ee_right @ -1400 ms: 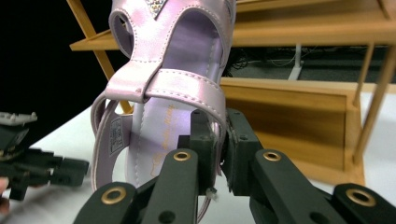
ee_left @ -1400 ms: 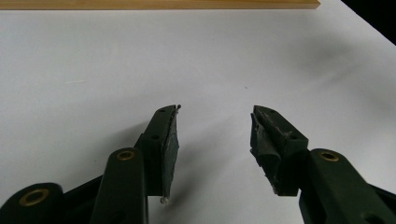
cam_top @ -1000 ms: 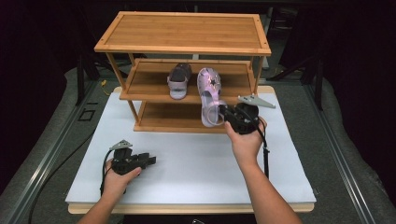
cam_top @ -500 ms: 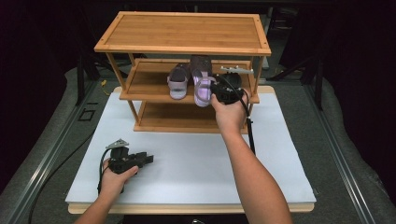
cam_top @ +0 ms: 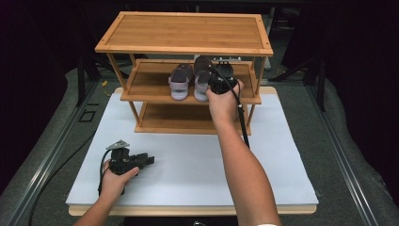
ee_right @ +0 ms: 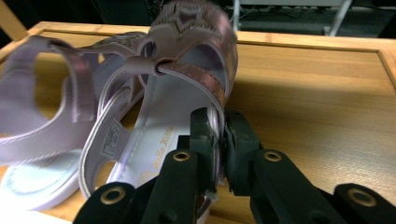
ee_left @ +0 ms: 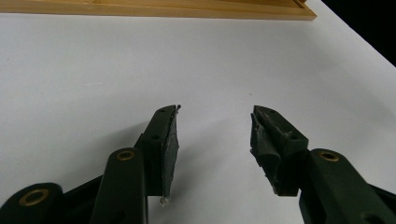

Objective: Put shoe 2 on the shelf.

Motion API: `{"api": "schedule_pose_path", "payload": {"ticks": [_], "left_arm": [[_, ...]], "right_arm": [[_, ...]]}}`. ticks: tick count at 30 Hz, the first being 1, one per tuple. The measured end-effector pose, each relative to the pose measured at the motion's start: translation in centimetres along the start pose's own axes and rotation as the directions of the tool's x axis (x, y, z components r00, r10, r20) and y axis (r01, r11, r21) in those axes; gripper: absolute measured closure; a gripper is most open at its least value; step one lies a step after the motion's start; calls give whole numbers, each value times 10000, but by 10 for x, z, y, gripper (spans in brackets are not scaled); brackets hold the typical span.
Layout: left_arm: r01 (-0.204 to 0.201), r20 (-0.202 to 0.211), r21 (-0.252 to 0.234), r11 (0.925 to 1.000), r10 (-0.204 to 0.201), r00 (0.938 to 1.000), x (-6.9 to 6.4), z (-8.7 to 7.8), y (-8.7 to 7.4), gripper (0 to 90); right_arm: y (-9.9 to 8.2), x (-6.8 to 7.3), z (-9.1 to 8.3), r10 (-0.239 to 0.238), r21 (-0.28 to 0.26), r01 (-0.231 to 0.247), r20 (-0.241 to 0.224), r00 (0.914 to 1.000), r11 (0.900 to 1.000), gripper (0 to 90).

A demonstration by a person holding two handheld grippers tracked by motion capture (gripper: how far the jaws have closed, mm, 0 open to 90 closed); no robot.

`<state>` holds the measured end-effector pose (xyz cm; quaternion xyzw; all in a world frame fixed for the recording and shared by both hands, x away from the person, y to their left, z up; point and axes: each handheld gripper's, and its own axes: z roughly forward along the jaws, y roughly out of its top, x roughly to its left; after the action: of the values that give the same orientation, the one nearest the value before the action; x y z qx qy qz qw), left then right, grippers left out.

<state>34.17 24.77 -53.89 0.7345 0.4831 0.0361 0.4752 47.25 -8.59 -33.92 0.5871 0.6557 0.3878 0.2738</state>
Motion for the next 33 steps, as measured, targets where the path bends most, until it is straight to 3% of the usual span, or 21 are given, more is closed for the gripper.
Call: {"api": "schedule_pose_path", "payload": {"ticks": [5, 6, 10, 12, 17, 19, 27, 31, 33], "left_arm": [[-16, 1, 43, 10000, 16, 10000, 1, 0, 0, 512], [-7, -6, 41, 10000, 7, 10000, 1, 0, 0, 512], [-13, 3, 49, 10000, 13, 10000, 1, 1, 0, 512], [-8, 4, 43, 10000, 8, 10000, 1, 1, 0, 512], [-13, -19, 66, 10000, 13, 10000, 0, 1, 0, 509], [-24, -27, 73, 10000, 24, 10000, 0, 1, 0, 508], [-54, -71, 142, 9999, 55, 10000, 0, 2, 0, 503], [-20, -89, 131, 9999, 21, 10000, 0, 2, 0, 499], [-47, -96, 110, 9999, 48, 9999, 0, 3, -1, 499]], "right_arm": [[1, -2, 9, 263, 135, -265, 158, 9995, 9996, 828], [1, -2, 12, 455, -103, -455, 56, 9989, 9989, 827], [3, 0, 12, 347, 47, -348, 87, 9994, 9994, 816], [2, 0, 12, 387, -188, -386, 61, 9992, 9991, 789], [1, -3, 9, 590, -402, -620, -725, 9956, 9973, 673], [-1, -3, 7, 440, -539, -490, -912, 9949, 9973, 614], [-5, -3, -1, 226, -710, -288, -868, 9960, 9971, 566], [-8, -6, -3, 255, -936, -355, -1062, 9940, 9950, 535], [-8, -8, -5, 472, -1184, -636, -1366, 9895, 9909, 506]]}}
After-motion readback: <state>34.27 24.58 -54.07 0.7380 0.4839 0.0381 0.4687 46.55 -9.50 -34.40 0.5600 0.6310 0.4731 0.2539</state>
